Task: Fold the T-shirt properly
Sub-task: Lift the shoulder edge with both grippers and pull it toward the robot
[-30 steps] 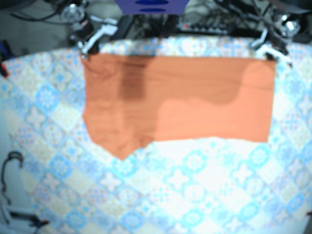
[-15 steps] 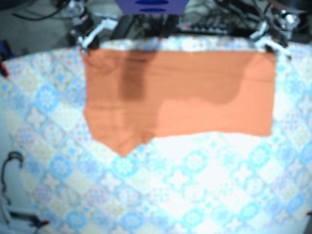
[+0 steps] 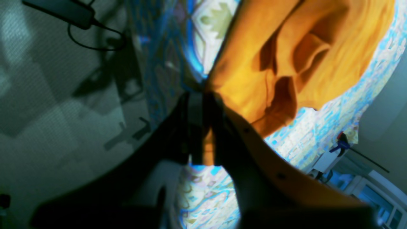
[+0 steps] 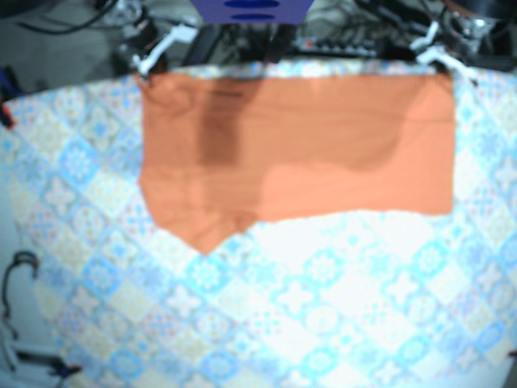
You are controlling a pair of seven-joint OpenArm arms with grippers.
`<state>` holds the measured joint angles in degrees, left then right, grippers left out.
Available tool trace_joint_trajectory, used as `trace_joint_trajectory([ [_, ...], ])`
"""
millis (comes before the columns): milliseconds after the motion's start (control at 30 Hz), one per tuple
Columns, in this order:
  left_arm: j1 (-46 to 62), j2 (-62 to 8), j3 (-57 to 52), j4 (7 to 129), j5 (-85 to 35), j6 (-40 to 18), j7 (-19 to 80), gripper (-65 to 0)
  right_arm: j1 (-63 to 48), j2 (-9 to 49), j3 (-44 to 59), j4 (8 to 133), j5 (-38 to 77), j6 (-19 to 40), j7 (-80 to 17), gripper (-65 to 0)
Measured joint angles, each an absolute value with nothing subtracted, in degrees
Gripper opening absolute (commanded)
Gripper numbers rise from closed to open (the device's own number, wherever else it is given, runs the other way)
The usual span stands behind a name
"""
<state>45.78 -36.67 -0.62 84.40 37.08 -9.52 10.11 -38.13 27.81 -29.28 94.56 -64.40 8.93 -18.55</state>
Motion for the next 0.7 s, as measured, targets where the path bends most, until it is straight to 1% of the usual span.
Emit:
trace_joint_trajectory([
  [100,46.06,-36.64,-0.64,84.40,37.06,-9.52,9.78,-65.0,-38.15,27.81,-29.19,94.56,-64.38,8.97,-18.50,-60.9],
  [233,46.04,-36.67,-0.64,84.38,37.06,-9.52,9.78,-65.0,-38.15,29.26,-29.10,94.56,-64.07,8.99,-18.85,-60.9],
  [700,46.09,-36.69,-0.64,84.33,37.26,-9.52,9.61,-65.0,-38.09,29.34,-29.10,94.35,-64.01,8.99,-18.55,-60.9],
])
